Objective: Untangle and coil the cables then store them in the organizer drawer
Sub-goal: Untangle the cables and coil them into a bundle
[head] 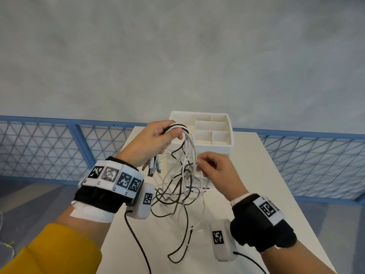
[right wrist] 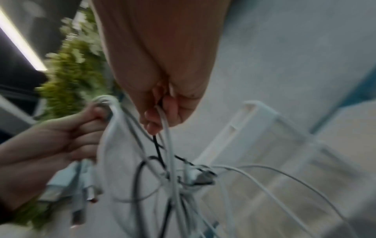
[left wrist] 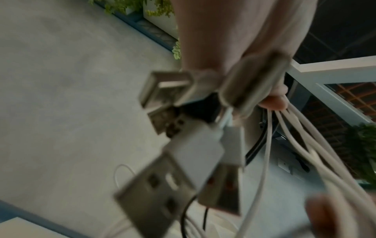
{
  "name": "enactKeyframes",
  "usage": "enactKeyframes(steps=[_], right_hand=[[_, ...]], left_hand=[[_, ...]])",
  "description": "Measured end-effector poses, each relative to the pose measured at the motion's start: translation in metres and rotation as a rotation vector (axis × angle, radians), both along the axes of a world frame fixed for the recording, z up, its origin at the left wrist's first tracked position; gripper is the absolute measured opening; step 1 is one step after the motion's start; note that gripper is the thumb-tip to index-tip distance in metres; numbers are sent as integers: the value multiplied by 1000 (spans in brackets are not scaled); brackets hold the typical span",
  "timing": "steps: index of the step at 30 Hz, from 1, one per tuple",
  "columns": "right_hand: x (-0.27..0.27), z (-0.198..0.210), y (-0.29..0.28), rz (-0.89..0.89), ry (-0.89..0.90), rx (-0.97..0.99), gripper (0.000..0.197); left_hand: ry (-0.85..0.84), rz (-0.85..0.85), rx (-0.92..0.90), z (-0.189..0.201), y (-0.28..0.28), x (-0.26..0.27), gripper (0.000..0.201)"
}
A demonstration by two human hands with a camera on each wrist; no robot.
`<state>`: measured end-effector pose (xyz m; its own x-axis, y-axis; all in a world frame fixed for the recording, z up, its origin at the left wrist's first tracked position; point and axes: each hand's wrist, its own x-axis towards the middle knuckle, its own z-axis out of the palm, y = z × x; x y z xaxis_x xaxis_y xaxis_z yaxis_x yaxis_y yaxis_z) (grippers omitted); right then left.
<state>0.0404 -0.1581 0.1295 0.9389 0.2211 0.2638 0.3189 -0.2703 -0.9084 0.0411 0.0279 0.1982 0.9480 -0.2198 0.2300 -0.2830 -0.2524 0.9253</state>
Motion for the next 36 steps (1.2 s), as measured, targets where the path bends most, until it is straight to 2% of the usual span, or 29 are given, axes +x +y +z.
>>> enactKeyframes(steps=[2, 5, 6, 7, 9, 11, 12, 14, 16, 19, 20, 21, 22, 23, 24, 26, 28, 29, 30, 32, 34, 36], right_hand=[[2, 6, 13, 48, -103, -143, 16], [8, -8, 22, 164, -48, -493, 17], [9, -13, 21, 158, -54, -549, 17], [11, -17, 19, 118, -75, -528, 16], [14, -16, 10, 6, -60, -307, 8], [20, -19, -5, -55, 66, -40, 29], [20, -22, -14, -58, 129, 14, 34], [18, -35, -31, 2, 226, 12, 27], [16, -57, -45, -18, 305, 57, 4], [17, -95, -65, -277, 439, 148, 13], [19, -106, -72, -328, 459, 87, 11], [20, -110, -75, -340, 445, -68, 9], [20, -109, -75, -311, 402, -242, 16], [20, -103, -72, -267, 317, -363, 30], [20, -92, -68, -237, 198, -391, 40], [13, -57, -56, -291, -89, -295, 37], [-2, -22, -39, -346, -323, -102, 18], [-12, -11, -29, -301, -371, -29, 8], [-22, -5, -18, -240, -375, -10, 9], [-35, -13, 5, -185, -212, -128, 32], [-32, -33, 19, -253, 17, -269, 54], [-22, -51, 25, -322, 129, -269, 58]], left_hand=[[-10, -50, 13, 0, -11, -4, 23], [-23, -140, -11, 2, -22, -11, 22], [-25, -174, -26, 2, -21, -12, 21], [-27, -194, -48, 3, -20, -13, 20], [-36, -178, -119, 4, -12, -10, 18], [-57, -122, -169, 5, 0, -5, 18], [-72, -97, -187, 6, 6, -2, 19], [-88, -63, -238, 7, 17, 3, 21], [-95, -50, -303, 7, 26, 5, 22], [-82, -24, -355, 3, 27, 7, 22], [-73, -16, -345, 0, 24, 7, 22], [-63, -8, -315, -2, 20, 6, 22], [-52, 3, -265, -4, 16, 5, 22], [-36, 17, -200, -5, 11, 4, 23], [-22, 35, -135, -6, 5, 4, 23], [-4, 94, -25, -6, -4, 2, 24], [-11, 153, 39, -2, -13, 1, 24], [-21, 173, 47, 1, -16, 0, 23], [-35, 185, 44, 4, -20, -2, 23], [-57, 197, 18, 12, -26, -5, 22], [-58, 189, -2, 17, -32, -8, 23], [-61, 155, -40, 22, -37, -14, 24]])
